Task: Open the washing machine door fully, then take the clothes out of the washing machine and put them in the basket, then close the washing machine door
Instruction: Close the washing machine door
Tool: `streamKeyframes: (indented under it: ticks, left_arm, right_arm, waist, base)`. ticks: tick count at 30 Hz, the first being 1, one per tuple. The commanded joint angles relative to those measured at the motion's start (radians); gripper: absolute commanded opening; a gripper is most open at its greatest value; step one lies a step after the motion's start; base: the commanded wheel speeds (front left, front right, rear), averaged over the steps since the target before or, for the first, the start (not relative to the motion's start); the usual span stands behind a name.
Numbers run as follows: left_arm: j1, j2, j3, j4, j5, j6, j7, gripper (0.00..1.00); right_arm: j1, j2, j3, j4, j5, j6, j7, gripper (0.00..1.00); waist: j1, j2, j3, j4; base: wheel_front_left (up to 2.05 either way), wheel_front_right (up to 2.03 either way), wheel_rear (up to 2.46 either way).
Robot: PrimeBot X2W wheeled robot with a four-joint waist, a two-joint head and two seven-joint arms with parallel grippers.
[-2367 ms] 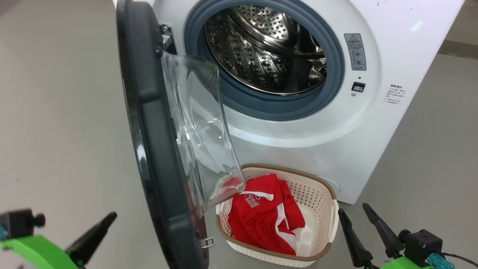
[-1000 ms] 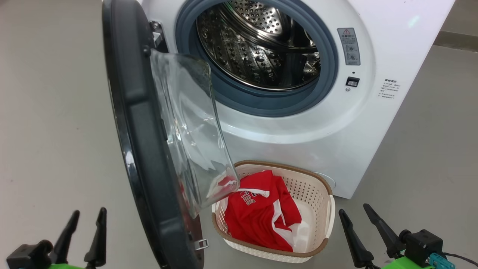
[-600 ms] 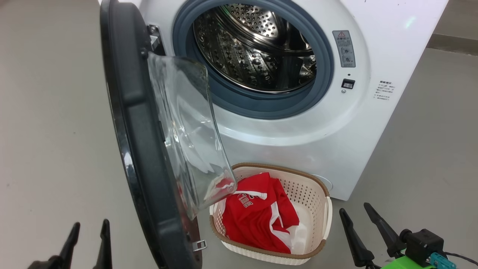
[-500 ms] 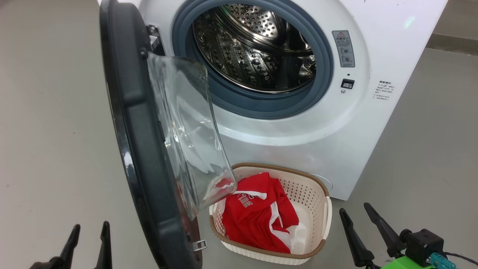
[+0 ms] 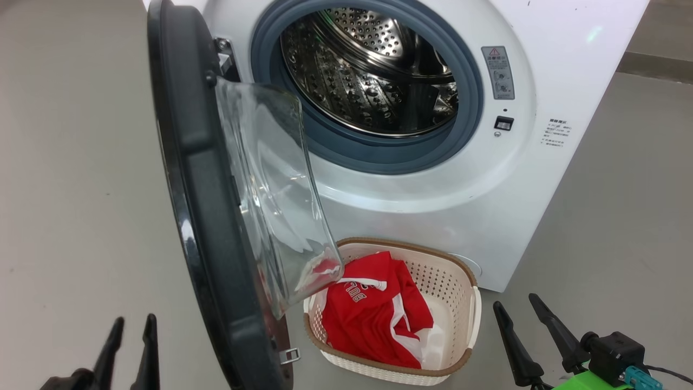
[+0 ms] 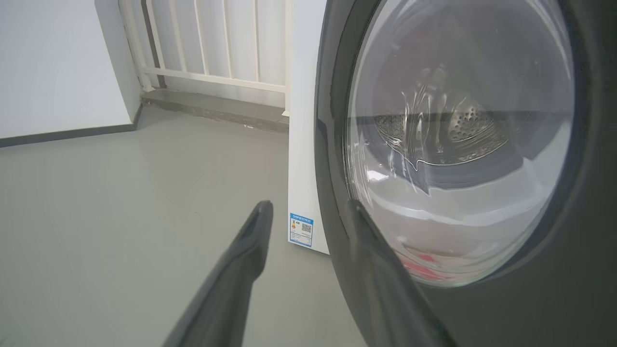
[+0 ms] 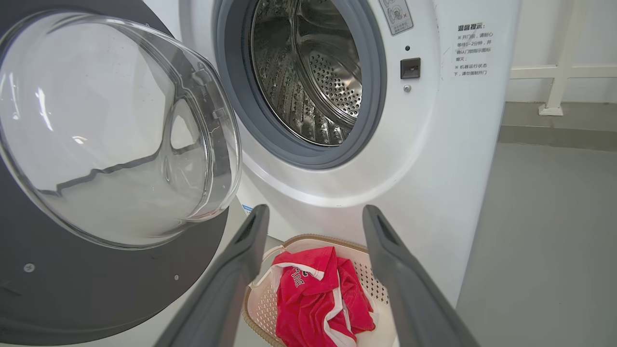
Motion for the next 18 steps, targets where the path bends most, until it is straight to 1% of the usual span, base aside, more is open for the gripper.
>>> streamKeyframes:
  ticks: [1, 4, 8, 11, 18]
  left_arm:
    - [-0.004, 0.020, 0.019, -0.048, -0.011, -0.005, -0.012, 0.00]
    - [-0.002, 0.024, 0.005, -0.085, -0.023, -0.005, -0.012, 0.00]
    - [0.011, 0.042, -0.039, -0.158, -0.034, -0.005, -0.012, 0.00]
    - [0.024, 0.060, -0.098, -0.222, -0.047, -0.006, -0.012, 0.00]
    - [0.023, 0.089, -0.189, -0.298, -0.049, -0.006, -0.012, 0.00]
  right_arm:
    - [-0.017, -0.011, 0.019, -0.024, 0.000, 0.006, -0.006, 1.00]
    - [-0.017, -0.009, 0.018, -0.025, -0.001, 0.006, -0.006, 1.00]
    - [-0.022, -0.007, 0.014, -0.025, -0.003, 0.006, -0.006, 1.00]
    - [-0.029, -0.004, 0.013, -0.025, -0.003, 0.006, -0.006, 1.00]
    - [-0.040, 0.003, 0.012, -0.026, -0.004, 0.006, -0.006, 1.00]
  waist:
    - [0.0000, 0.0000, 0.002, -0.001]
    - [0.0000, 0.0000, 0.005, -0.001]
    - [0.0000, 0.0000, 0.014, -0.004]
    - [0.0000, 0.0000, 0.021, -0.010]
    - [0.0000, 0.0000, 0.038, -0.029]
  base:
    - [0.00, 0.00, 0.00]
    - [0.00, 0.00, 0.00]
    - [0.00, 0.00, 0.00]
    - [0.00, 0.00, 0.00]
    - [0.00, 0.00, 0.00]
